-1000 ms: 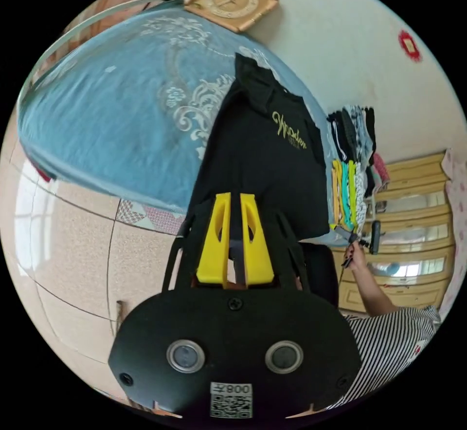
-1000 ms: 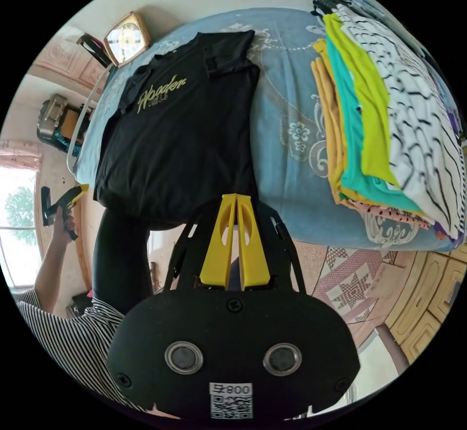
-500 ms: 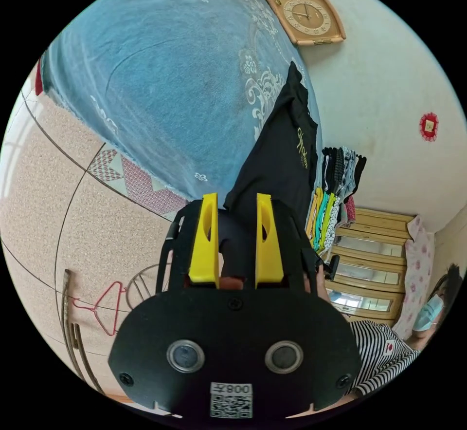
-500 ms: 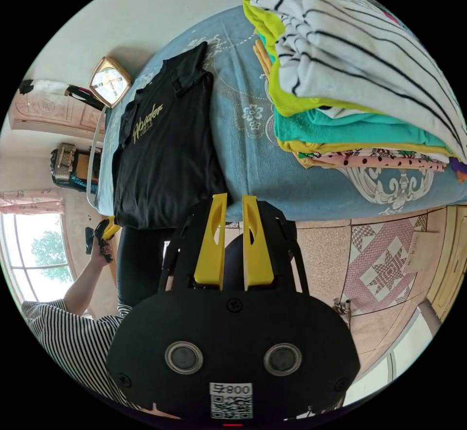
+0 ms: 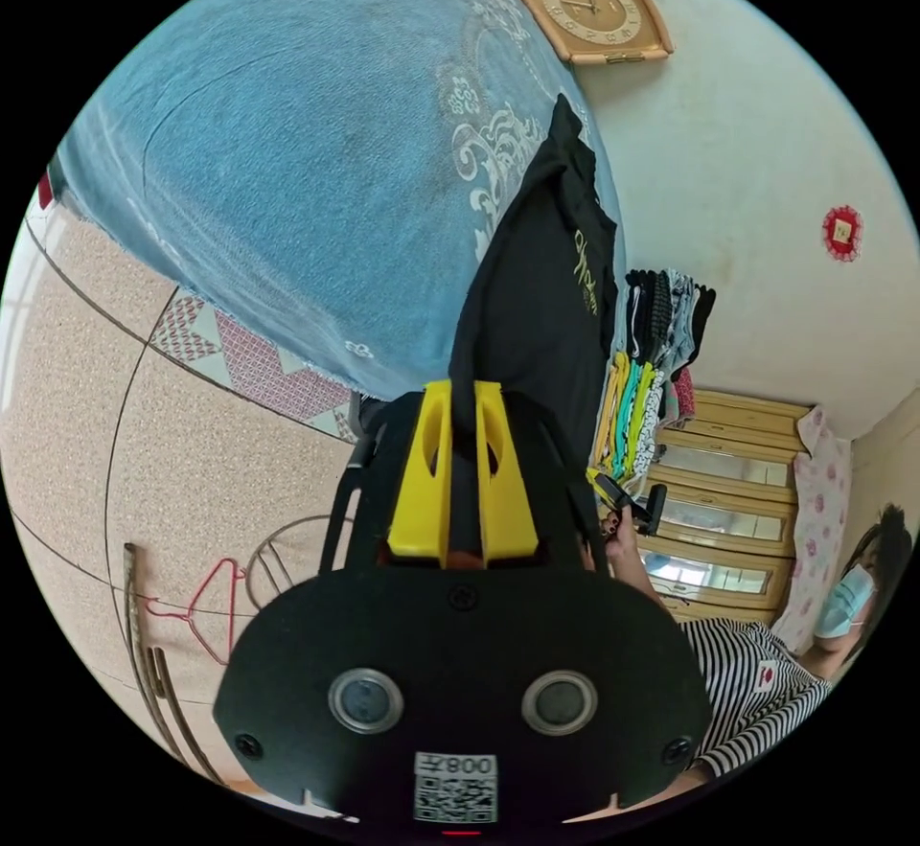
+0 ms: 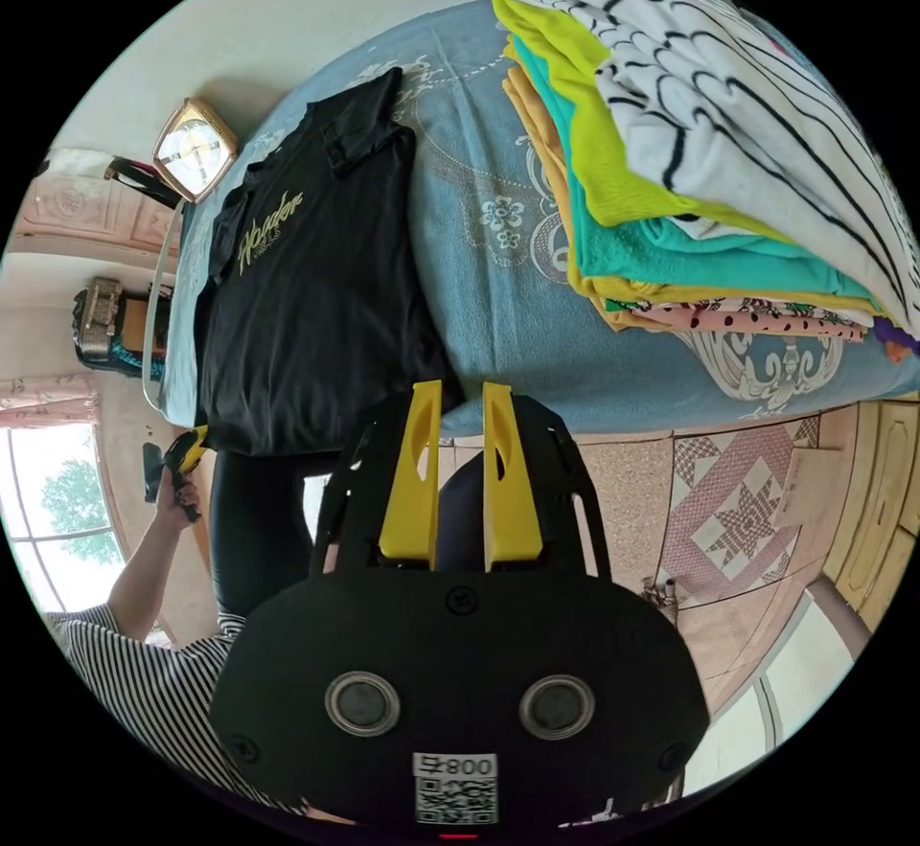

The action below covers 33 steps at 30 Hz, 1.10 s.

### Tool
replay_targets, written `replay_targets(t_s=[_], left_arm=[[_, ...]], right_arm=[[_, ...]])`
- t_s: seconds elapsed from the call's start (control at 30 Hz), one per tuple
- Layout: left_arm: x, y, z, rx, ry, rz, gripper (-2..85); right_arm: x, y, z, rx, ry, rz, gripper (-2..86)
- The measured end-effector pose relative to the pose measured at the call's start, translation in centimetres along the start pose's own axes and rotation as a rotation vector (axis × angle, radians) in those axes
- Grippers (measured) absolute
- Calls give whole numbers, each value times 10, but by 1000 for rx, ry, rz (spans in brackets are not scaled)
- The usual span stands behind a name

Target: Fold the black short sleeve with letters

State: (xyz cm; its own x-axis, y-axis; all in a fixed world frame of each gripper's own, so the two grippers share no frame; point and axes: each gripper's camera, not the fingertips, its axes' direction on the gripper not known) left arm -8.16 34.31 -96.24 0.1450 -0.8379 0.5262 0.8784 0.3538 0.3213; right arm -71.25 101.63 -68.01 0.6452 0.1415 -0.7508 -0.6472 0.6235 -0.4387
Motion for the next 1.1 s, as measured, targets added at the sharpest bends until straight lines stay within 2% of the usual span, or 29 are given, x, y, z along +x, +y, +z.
replay_targets(t_s=[0.17, 0.43, 0.63, 1.1], left_arm=[[1, 21, -10, 7, -2, 19, 24], [3, 49, -22, 9, 13, 35, 19], [9, 71, -28, 15, 15, 44, 16], [38, 123, -63, 47, 109, 146, 14]], right_arm=[[-4, 10, -7, 10, 64, -18, 74], [13, 23, -19, 21, 28, 16, 68], [27, 31, -27, 1, 24, -2, 32], [84, 67, -117, 123, -297, -37, 12]])
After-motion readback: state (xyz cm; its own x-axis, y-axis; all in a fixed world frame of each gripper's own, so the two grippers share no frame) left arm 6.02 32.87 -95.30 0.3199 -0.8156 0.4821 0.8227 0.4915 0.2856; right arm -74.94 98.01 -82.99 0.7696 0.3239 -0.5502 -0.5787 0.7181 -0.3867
